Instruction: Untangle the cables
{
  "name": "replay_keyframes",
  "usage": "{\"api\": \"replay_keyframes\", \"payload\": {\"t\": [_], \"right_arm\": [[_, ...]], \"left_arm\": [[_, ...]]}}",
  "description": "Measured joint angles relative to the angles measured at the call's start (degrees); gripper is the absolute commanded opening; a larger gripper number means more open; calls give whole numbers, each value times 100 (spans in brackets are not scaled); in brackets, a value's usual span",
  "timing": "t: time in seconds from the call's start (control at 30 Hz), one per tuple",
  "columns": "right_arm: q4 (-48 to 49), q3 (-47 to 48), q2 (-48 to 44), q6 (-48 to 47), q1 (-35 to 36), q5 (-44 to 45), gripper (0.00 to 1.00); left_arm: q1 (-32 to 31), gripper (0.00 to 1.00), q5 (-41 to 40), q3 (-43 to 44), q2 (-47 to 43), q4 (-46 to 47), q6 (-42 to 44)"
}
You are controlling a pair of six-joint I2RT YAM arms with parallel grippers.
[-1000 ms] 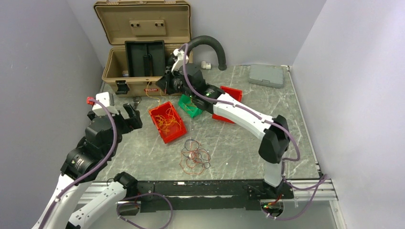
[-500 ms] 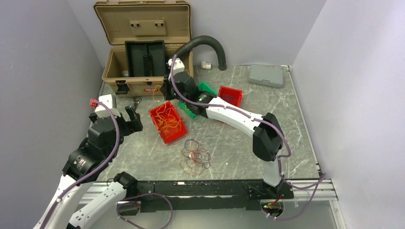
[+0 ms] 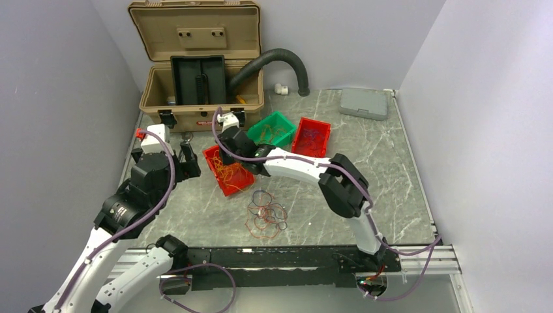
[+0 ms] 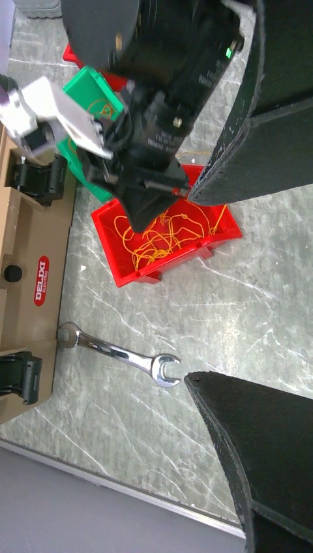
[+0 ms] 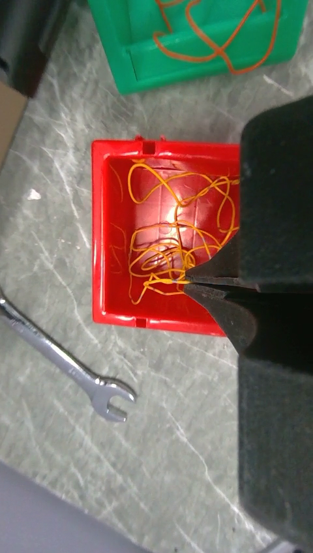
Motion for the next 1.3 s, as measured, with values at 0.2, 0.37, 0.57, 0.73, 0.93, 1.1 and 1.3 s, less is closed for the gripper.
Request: {"api": "replay_keyframes", "payload": {"t": [0.2,0.37,0.57,0.73,0.93,1.1,1.3], "right_arm": [[-254,289,732,101,9,33,0],[-608,450,1005,203,9,33,31],[-861,599,767,195,9,35,45],[-1012,402,-155,181,9,92,63],[-994,-391,-1593,203,-35,175,75],[-1091,-903,-1987,216,-125,177,79],[-1381,-1668,-2238,323,-188,214,80]], "left_arm": [[0,100,33,0,17,-13,68],[0,99,44,0,22,-85,70],[0,99,170,0,162,-131,50],[0,99,483,0,363,-168,50],[0,99,1069,-107,691,-175,48],[0,99,1543,-363,914,-131,48],[4,94,2275,-391,1443,-35,-31]]}}
